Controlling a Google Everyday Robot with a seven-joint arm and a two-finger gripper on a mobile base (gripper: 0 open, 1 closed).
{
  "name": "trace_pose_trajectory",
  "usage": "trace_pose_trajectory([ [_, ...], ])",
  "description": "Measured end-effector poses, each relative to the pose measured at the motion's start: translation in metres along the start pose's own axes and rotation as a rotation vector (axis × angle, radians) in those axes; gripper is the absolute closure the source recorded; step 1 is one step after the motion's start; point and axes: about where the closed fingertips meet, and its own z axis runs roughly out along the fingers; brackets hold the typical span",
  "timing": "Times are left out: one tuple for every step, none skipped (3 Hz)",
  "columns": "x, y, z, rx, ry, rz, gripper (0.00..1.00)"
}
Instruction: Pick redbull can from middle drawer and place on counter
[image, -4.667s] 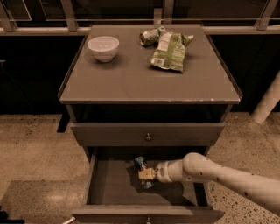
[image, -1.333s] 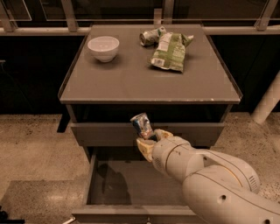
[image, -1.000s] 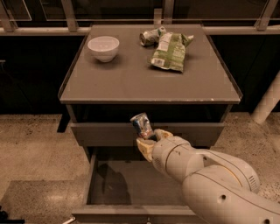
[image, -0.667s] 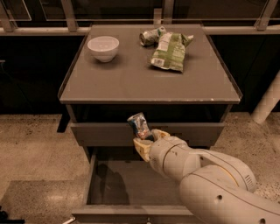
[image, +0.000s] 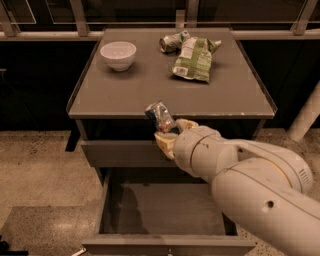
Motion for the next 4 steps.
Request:
trace_pose_trajectory([
  [-0.031, -0.013, 0.013, -0.010, -0.014, -0.033, 1.00],
  [-0.055, -0.028, 0.037, -0.016, -0.046, -0.041, 1.00],
  [-0.070, -0.049, 0.056, -0.008, -0.049, -0.047, 1.00],
  [-0.081, -0.064, 0.080, -0.012, -0.032, -0.056, 1.00],
])
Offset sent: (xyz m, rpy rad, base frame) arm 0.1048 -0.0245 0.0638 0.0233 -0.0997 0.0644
